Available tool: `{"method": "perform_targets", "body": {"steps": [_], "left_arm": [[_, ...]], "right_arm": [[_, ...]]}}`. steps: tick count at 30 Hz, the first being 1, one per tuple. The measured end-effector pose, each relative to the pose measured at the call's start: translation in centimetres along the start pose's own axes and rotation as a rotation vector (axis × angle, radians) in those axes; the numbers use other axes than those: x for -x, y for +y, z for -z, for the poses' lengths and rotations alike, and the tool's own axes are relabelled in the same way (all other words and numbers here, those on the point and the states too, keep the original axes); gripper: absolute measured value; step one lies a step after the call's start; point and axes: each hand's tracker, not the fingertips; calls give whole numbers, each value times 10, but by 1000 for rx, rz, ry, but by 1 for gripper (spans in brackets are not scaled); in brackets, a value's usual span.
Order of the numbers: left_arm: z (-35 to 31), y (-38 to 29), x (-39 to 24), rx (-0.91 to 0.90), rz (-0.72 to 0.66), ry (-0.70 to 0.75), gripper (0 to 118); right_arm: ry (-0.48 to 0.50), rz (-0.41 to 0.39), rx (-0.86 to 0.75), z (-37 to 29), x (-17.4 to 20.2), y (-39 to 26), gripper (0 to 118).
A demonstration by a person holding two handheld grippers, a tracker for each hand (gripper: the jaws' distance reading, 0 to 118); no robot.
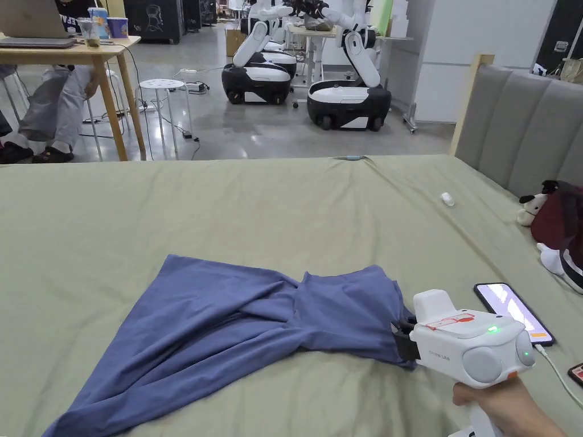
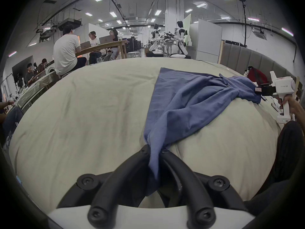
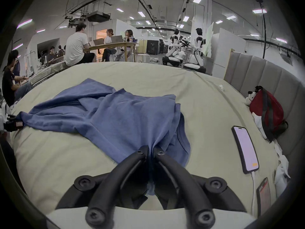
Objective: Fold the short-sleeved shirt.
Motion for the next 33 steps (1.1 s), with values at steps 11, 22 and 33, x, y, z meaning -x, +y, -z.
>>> {"method": "perform_targets", "body": {"steps": [11, 22, 33], "left_arm": [[-9, 63, -1, -102, 39, -6, 5], [-31, 238, -6, -344, 72, 55, 4], [-60, 398, -3, -502, 86, 109, 4]], "right_arm": [[-33, -46, -159, -37, 11, 45, 5], [-100, -93, -351, -56, 6, 175, 5], [-231, -123, -499, -75, -13, 316, 5]]}}
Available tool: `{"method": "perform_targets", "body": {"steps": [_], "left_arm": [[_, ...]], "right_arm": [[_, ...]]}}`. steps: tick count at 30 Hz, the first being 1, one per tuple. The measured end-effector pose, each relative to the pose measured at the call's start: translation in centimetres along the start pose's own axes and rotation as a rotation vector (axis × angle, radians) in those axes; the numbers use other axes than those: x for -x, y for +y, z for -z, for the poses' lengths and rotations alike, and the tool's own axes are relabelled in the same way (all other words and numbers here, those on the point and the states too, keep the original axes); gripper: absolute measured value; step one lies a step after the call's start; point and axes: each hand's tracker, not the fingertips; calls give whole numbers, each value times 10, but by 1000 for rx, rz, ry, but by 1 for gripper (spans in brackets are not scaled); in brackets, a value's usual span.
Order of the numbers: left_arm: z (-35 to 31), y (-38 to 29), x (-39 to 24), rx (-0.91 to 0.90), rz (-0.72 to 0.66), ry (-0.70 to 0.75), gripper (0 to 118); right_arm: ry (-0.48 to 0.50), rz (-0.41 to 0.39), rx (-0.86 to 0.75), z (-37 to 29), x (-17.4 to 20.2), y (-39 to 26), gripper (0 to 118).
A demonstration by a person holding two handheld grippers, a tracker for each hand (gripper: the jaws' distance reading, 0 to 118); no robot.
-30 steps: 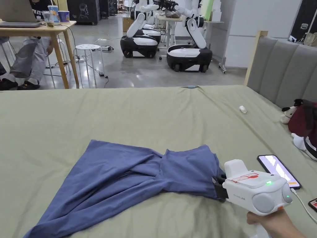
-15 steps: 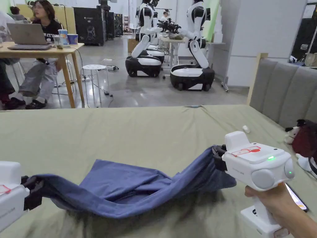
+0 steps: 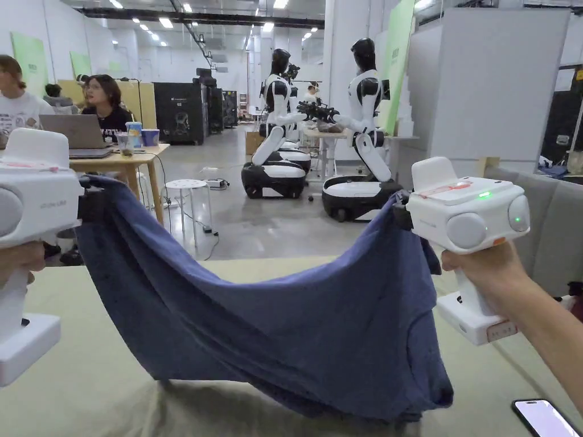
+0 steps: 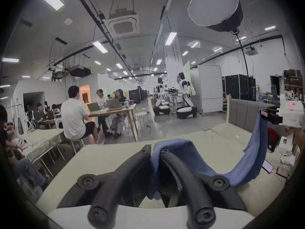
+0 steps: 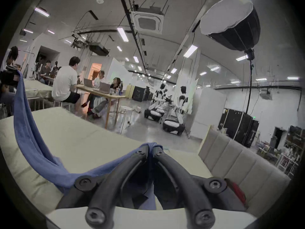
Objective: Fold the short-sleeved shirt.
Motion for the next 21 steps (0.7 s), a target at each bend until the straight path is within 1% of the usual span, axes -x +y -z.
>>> {"method": "perform_targets", "body": {"steps": [1, 2, 3, 6, 9, 11, 14, 15, 17, 19, 21], "left_arm": [[6, 12, 2, -7, 0, 1, 4], [14, 25, 3, -13, 0, 8, 4], [23, 35, 5, -15, 0, 18, 4], [55, 70, 13, -5, -12, 78, 4], [82, 91, 21, -4, -9, 116, 4], [99, 103, 27, 10, -25, 135, 4], [118, 114, 32, 23, -48, 162, 4], [122, 117, 33, 24, -53, 167, 4], [132, 126, 35, 28, -46, 179, 4], [134, 131, 33, 8, -48, 185, 4], [137, 135, 34, -8, -59, 183, 4]], "right_arm": [[-18, -17, -14, 4, -3, 12, 5], [-59, -32, -32, 11, -6, 28, 5], [-76, -29, -36, 17, -10, 41, 5], [-120, 44, -60, 37, -26, 86, 5], [-145, 59, -68, 59, -37, 118, 5], [-180, 72, -62, 75, -43, 139, 5], [-212, 122, -85, 90, -51, 162, 5], [-213, 130, -93, 93, -54, 169, 5], [-246, 157, -116, 97, -58, 186, 5], [-251, 177, -150, 96, -63, 202, 5], [-260, 174, -163, 93, -64, 217, 5]]}}
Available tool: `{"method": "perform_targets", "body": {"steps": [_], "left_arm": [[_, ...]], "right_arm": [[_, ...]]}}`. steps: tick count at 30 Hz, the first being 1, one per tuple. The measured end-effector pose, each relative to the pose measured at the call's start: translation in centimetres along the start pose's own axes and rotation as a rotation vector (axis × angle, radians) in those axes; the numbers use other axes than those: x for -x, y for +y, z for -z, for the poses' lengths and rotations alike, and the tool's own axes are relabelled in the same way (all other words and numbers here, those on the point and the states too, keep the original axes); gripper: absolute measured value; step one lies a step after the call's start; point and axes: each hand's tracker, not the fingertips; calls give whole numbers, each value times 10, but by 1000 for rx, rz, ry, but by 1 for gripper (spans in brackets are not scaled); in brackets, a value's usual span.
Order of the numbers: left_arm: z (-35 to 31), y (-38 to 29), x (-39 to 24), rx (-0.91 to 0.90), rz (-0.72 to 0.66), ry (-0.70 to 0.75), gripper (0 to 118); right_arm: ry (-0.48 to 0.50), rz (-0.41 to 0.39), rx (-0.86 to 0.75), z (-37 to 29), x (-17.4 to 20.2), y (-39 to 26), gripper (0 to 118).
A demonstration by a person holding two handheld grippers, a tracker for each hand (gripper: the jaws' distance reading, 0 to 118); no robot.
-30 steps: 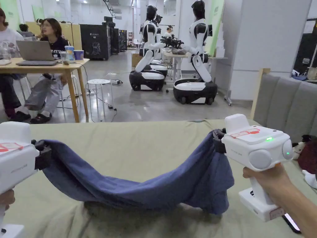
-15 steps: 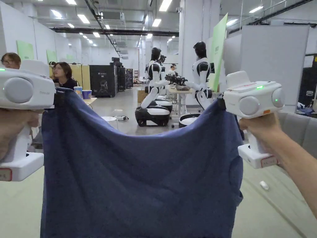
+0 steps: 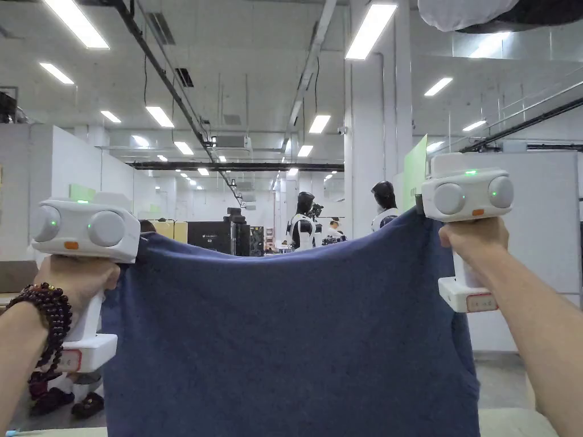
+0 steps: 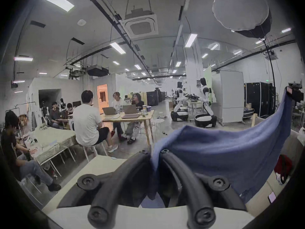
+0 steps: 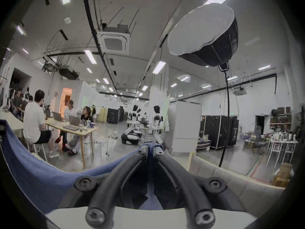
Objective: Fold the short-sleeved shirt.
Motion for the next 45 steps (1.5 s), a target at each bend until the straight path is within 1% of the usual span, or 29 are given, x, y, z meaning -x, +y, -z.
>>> {"method": "perform_targets", "body": {"steps": [3, 6, 12, 16, 19, 24, 28, 32, 34, 38, 40, 43, 45], "left_arm": [[-1, -2, -3, -7, -9, 5, 4], [2, -13, -5, -4, -22, 3, 4], [18, -63, -13, 62, -33, -10, 4], [34, -111, -20, 127, -55, -35, 4], [41, -141, -26, 175, -64, -42, 4], [48, -163, -32, 210, -57, -53, 4], [51, -161, -30, 210, -67, -57, 4], [41, -155, -26, 191, -64, -64, 4], [32, -155, -24, 185, -60, -69, 4], [-10, -174, -15, 136, -70, -117, 4], [-31, -191, -11, 140, -78, -141, 4], [-72, -224, -4, 156, -74, -160, 4], [-99, -250, 3, 161, -89, -188, 4]], "right_arm": [[-7, -25, -39, -8, 3, 3, 5], [8, -32, -28, -9, 4, -12, 5], [32, -24, 97, 5, 12, -93, 5], [48, 5, 196, 13, 18, -159, 5], [50, 20, 262, 19, 22, -190, 5], [60, 7, 273, 25, 27, -201, 5], [68, -17, 263, 20, 26, -193, 5], [68, -9, 251, 11, 17, -187, 5], [72, -4, 250, 2, 14, -187, 5], [105, -5, 223, -48, 3, -203, 5], [124, -15, 226, -77, -3, -222, 5], [155, -49, 245, -122, -13, -251, 5], [181, -46, 250, -158, -22, -272, 5]]}}
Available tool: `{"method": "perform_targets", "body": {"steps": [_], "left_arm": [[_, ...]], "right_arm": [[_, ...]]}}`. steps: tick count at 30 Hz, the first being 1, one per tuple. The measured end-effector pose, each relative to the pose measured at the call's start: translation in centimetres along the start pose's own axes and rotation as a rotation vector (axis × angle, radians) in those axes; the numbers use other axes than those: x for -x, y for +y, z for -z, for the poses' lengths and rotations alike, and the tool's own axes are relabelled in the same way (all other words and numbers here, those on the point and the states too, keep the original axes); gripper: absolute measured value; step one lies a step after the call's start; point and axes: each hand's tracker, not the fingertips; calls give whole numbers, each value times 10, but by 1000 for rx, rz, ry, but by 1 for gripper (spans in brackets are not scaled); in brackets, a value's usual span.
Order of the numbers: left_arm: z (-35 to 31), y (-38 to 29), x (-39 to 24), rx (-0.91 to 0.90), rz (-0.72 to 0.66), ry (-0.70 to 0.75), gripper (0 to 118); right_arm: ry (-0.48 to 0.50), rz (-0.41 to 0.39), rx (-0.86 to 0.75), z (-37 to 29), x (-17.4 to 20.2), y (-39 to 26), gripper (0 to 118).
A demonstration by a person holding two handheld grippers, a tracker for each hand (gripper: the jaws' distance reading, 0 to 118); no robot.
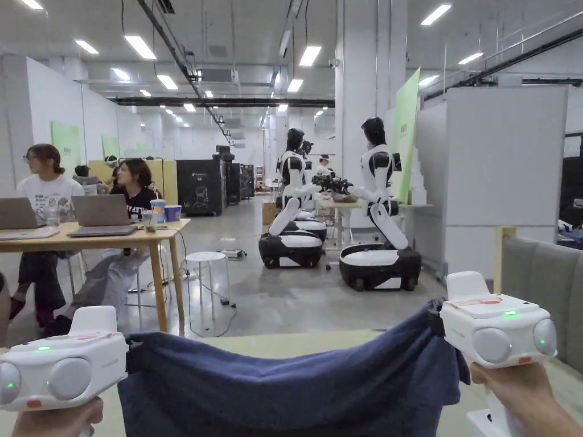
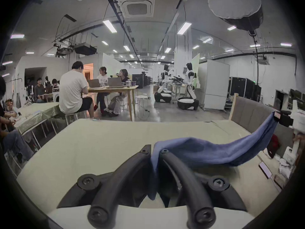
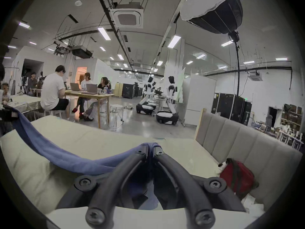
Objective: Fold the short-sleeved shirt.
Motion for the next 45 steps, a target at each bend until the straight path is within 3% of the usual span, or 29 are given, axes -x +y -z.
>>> {"method": "perform_targets", "body": {"steps": [10, 14, 19, 26, 35, 36, 37, 38, 39, 40, 41, 43, 45], "left_arm": [[-128, -153, 17, 63, 57, -53, 3], [-157, -203, 27, 122, 55, -62, 3], [-166, -247, 36, 206, -35, -50, 3], [-164, -279, 38, 257, -26, -44, 3], [-164, -295, 38, 292, -43, -30, 5], [-165, -294, 36, 289, -44, -26, 14], [-166, -291, 35, 285, -47, -18, 33], [-167, -286, 35, 281, -45, -4, 71], [-168, -281, 35, 281, -42, -3, 97], [-169, -278, 36, 279, -37, 2, 116], [-171, -273, 36, 272, -29, 8, 118], [-177, -261, 34, 215, -4, 20, 117], [-178, -252, 33, 214, 1, 18, 117]], "right_arm": [[125, 11, 102, -151, 0, -137, 5], [139, -54, 193, -189, 4, -185, 5], [129, -70, 302, -210, 15, -238, 5], [146, -81, 477, -203, 19, -292, 5], [143, -88, 494, -199, 16, -304, 6], [142, -87, 492, -200, 16, -303, 11], [140, -82, 488, -200, 16, -301, 24], [141, -57, 489, -204, 14, -295, 60], [137, -35, 500, -206, 12, -290, 88], [133, -16, 499, -208, 11, -287, 113], [120, 8, 483, -212, 10, -283, 118], [88, 31, 428, -217, 6, -273, 113], [66, 4, 443, -216, 5, -262, 113]]}}
